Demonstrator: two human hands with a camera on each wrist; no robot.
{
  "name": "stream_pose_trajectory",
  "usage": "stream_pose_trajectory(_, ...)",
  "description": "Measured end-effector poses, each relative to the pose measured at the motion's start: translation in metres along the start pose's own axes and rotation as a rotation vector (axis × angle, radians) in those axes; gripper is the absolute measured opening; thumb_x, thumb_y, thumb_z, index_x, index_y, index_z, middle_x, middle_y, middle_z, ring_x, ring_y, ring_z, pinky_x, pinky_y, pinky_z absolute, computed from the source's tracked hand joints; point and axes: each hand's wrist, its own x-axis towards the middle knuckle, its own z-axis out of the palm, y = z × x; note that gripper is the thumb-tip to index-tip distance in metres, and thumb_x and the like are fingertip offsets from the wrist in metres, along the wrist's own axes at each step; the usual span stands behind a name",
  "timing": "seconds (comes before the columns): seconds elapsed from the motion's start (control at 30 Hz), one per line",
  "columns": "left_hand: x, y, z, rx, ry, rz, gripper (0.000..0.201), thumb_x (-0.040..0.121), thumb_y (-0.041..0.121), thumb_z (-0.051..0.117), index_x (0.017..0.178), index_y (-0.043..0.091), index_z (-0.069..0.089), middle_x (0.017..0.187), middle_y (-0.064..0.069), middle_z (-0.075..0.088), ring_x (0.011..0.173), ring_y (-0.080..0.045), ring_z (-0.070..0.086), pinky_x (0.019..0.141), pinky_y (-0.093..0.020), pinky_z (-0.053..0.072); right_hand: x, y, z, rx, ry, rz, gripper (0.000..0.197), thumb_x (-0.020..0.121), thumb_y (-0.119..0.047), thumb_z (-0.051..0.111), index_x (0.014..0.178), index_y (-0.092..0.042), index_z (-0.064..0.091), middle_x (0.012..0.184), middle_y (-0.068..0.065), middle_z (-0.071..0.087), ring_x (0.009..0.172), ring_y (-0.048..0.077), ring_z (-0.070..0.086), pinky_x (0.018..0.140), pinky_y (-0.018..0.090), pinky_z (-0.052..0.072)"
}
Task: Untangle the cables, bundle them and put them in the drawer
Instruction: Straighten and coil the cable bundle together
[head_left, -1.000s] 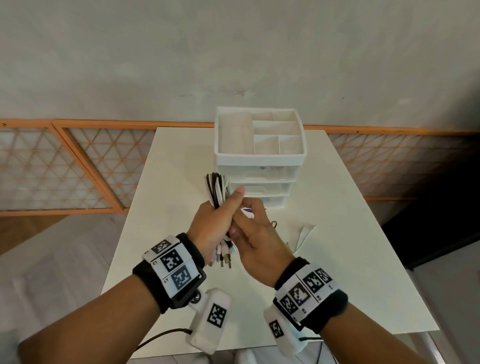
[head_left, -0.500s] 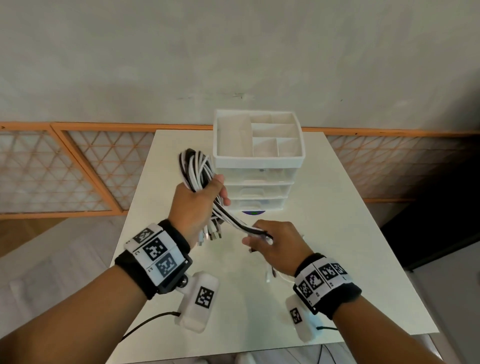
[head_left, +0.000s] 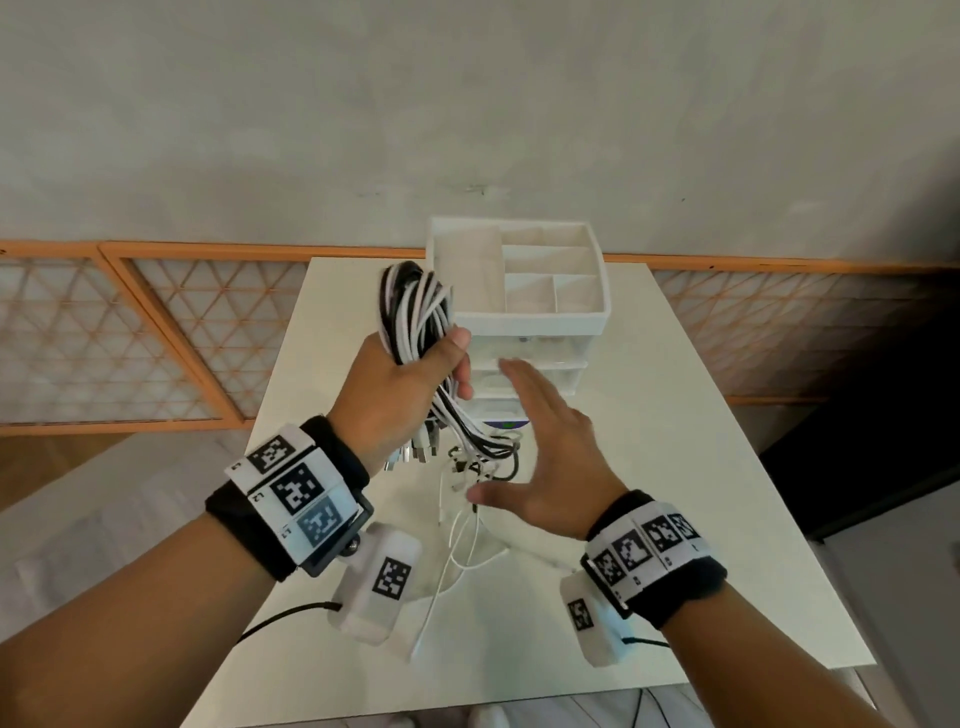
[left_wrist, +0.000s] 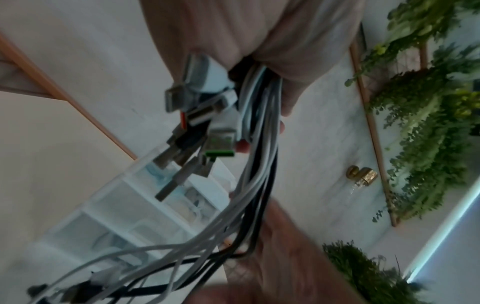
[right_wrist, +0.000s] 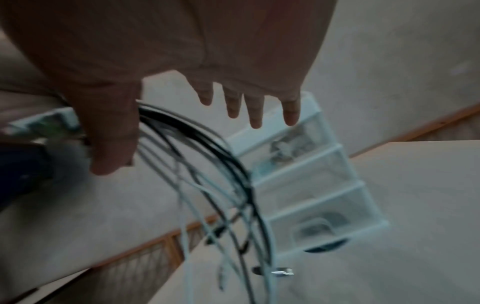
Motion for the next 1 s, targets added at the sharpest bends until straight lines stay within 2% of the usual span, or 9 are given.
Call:
stream_pose_trajectory(0.07,-0.003,0.003,0.006,0.013,-0.053,0.011,0.033,0.099,0.025,0.055,0.072,0.008,0.064,0.07,-0.018,0.065,0.071,-0.047,0.061,0.066,-0.047,0.052,0.009,-0.017,0.009,-0.014,-0.014,-0.073,0.086,0.069,-0.062,0.076,0.142,-0.035,0.039,0.149,-0.007,0.047,0.14,0.018,0.041,0.118,0.049,0.024)
stream_pose_trajectory(0.13,-0.003,0.006,0.006,-0.019,-0.096,-0.006,0.033,0.098,0.027,0.056,0.075,0.004,0.063,0.068,-0.018,0.063,0.066,-0.045,0.059,0.064,-0.048,0.052,0.011,-0.022,0.02,0.041,-0.049,-0.058,0.033,0.08,-0.052,0.073,0.095,-0.022,0.067,0.1,-0.003,0.074,0.099,0.019,0.067,0.1,0.045,0.045)
stream_pose_trajectory(0.2,-0.004,0.009,-0.001,-0.136,-0.188,-0.07,0.032,0.097,0.027,0.055,0.08,0.001,0.06,0.064,-0.012,0.06,0.062,-0.034,0.057,0.063,-0.042,0.05,0.012,-0.008,0.025,0.26,-0.063,0.066,0.047,0.083,-0.042,0.075,0.057,-0.01,0.054,0.056,0.006,0.061,0.056,0.023,0.063,0.065,0.041,0.054)
stream_pose_trajectory(0.27,-0.01,0.01,-0.012,-0.262,-0.333,-0.184,0.028,0.097,0.027,0.055,0.084,0.002,0.058,0.061,-0.009,0.055,0.058,-0.028,0.055,0.062,-0.034,0.049,0.013,0.006,0.02,0.28,-0.014,0.117,0.056,0.079,-0.036,0.081,0.044,-0.017,0.041,0.042,-0.004,0.04,0.041,0.014,0.045,0.05,0.034,0.045)
stream_pose_trajectory(0.33,-0.018,0.007,-0.015,-0.226,-0.467,-0.308,0.029,0.095,0.029,0.058,0.086,0.002,0.06,0.058,-0.009,0.054,0.055,-0.026,0.055,0.06,-0.029,0.05,0.016,0.012,0.009,0.162,0.031,0.145,0.061,0.076,-0.037,0.082,0.041,-0.02,0.036,0.039,-0.006,0.03,0.042,0.012,0.03,0.049,0.026,0.034)
stream_pose_trajectory(0.43,-0.028,-0.005,-0.006,0.1,-0.56,-0.415,0.034,0.094,0.032,0.064,0.081,0.001,0.064,0.058,-0.008,0.059,0.058,-0.024,0.061,0.065,-0.027,0.053,0.018,0.002,-0.008,-0.031,0.0,0.201,0.044,0.075,-0.029,0.07,0.046,-0.018,0.039,0.044,-0.006,0.041,0.051,0.014,0.038,0.056,0.025,0.035)
stream_pose_trajectory(0.6,-0.037,-0.019,0.017,0.325,-0.46,-0.452,0.029,0.085,0.034,0.074,0.067,0.015,0.062,0.055,-0.001,0.064,0.053,-0.015,0.063,0.061,-0.024,0.053,0.017,-0.024,-0.022,-0.213,-0.048,0.311,0.023,0.074,-0.013,0.054,0.054,-0.018,0.043,0.063,0.0,0.047,0.067,0.027,0.047,0.062,0.028,0.038)
stream_pose_trajectory(0.83,-0.037,-0.026,0.028,0.453,-0.253,-0.449,0.031,0.068,0.049,0.081,0.089,0.028,0.07,0.082,0.008,0.073,0.073,-0.004,0.069,0.061,-0.021,0.053,0.014,-0.039,-0.032,-0.232,0.028,0.361,0.008,0.075,-0.015,0.059,0.073,-0.016,0.067,0.066,0.0,0.048,0.067,0.026,0.053,0.061,0.029,0.045)
stream_pose_trajectory(1.0,-0.04,-0.027,0.03,0.283,-0.226,-0.324,0.013,0.076,0.031,0.07,0.08,0.019,0.071,0.075,-0.001,0.075,0.075,-0.019,0.072,0.076,-0.04,0.06,0.014,-0.038,-0.034,-0.121,0.11,0.308,0.021,0.067,-0.011,0.061,0.052,-0.017,0.047,0.057,0.001,0.05,0.058,0.024,0.047,0.053,0.027,0.036)
